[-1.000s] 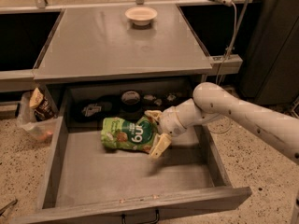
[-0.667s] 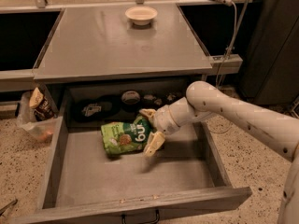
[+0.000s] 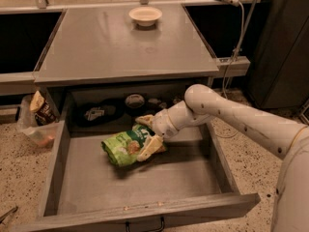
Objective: Pick green rice chip bag from top drawer and place on counter
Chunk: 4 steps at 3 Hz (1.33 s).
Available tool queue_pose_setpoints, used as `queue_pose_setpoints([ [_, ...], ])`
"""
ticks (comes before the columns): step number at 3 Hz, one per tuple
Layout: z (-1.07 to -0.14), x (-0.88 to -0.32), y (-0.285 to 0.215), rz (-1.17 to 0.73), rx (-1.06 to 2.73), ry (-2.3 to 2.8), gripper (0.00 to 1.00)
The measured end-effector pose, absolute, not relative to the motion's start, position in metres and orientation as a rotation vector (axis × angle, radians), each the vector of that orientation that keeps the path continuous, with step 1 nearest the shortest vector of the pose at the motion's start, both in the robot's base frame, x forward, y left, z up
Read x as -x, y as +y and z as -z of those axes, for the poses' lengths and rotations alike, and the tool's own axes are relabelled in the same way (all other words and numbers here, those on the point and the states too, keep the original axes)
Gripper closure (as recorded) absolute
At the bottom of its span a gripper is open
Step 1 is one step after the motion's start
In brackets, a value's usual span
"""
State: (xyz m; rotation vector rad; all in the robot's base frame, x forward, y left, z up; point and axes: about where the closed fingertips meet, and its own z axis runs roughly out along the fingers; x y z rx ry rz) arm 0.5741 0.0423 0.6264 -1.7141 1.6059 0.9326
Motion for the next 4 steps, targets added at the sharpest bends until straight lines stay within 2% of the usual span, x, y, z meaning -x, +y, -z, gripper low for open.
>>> queue_pose_setpoints([
  [2, -0.627, -0.574, 0.042, -0.934, 1.714, 1.605, 0.65],
  [3, -0.642, -0.550, 0.025, -0.877, 1.691, 1.620, 0.89],
  [4, -0.691, -0.505, -0.003, -0.711, 1.625, 1.629, 1.00],
])
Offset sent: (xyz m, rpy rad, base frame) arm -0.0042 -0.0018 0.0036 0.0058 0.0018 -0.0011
